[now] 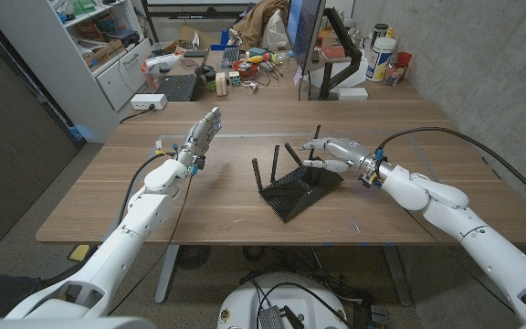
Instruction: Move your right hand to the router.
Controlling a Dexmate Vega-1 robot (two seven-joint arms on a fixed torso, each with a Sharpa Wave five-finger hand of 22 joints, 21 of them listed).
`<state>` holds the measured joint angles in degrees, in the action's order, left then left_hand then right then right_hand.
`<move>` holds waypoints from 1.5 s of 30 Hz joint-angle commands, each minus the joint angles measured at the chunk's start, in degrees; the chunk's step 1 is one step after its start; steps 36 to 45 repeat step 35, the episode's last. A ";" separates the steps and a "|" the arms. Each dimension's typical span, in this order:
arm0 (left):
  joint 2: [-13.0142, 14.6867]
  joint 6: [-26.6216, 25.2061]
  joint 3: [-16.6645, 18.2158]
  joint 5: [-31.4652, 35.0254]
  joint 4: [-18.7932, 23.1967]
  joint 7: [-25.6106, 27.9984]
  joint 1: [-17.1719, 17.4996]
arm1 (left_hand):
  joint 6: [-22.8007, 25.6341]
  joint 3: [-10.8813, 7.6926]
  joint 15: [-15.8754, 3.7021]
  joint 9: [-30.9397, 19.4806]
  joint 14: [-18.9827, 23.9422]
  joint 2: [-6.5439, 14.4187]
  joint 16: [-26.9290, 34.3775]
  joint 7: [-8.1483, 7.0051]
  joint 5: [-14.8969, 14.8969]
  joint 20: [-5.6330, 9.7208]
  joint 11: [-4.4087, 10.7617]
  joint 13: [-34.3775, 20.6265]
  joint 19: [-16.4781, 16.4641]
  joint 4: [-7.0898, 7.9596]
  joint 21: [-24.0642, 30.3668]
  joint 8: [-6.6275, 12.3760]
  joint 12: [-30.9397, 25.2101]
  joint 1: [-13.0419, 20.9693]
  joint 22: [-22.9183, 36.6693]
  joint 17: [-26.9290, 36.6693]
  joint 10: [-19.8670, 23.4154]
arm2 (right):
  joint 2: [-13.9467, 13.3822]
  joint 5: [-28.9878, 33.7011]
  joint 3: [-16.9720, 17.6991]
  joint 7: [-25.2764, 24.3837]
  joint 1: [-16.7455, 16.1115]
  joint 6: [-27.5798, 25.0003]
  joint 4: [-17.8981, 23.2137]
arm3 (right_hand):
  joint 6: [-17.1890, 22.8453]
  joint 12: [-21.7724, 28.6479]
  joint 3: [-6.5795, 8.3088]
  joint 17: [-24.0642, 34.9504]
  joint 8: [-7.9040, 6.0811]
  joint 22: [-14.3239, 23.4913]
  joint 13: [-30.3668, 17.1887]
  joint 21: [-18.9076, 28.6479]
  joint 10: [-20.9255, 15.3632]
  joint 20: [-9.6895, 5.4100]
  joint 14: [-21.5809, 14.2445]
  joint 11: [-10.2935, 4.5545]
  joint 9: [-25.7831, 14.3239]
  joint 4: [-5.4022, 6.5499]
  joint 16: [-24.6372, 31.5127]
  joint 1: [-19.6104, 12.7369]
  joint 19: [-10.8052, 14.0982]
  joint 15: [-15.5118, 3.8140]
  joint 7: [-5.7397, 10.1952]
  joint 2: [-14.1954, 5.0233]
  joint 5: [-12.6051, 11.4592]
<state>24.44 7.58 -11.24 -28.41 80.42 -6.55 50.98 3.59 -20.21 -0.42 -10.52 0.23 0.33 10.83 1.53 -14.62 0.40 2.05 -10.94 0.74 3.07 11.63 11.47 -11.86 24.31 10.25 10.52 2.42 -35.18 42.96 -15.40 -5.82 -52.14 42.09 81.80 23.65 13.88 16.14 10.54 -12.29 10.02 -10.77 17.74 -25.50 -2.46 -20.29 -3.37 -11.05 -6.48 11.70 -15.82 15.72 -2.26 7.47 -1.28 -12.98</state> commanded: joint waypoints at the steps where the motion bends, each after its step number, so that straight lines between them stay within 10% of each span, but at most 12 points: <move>1: 0.19 -0.14 0.14 -0.10 0.27 0.08 0.19 | 0.50 0.20 -0.14 -0.21 0.21 0.46 0.03 -0.32 0.09 -0.23 0.24 -0.16 0.38 0.13 -0.15 -0.09 0.16 0.11 0.09 0.18 0.11 | -0.25 -0.14 -0.93 0.57 -0.42 -1.79 -0.85 | 0.22 0.35 0.01 0.17 0.08 0.08 -0.24 -0.21 -0.26 -2.01 -0.44 -0.68 -0.29 -0.25 -0.28 -0.49 0.60 -3.74 0.45 -0.11 -0.20; 45: 0.72 -0.62 0.49 -0.10 2.63 1.01 1.91 | 0.54 0.37 -0.15 -0.21 0.17 0.57 0.04 -0.36 0.21 -0.28 0.31 -0.16 0.53 0.05 -0.17 -0.11 0.15 0.13 0.09 0.17 0.11 | -1.09 -1.31 -2.07 1.34 -0.74 -2.65 -1.02 | 0.73 0.34 0.11 0.20 0.11 0.13 -0.26 -1.07 -0.78 -1.95 -0.72 -0.35 -0.31 -0.24 -0.40 -0.58 0.97 -3.60 0.71 -0.36 -0.26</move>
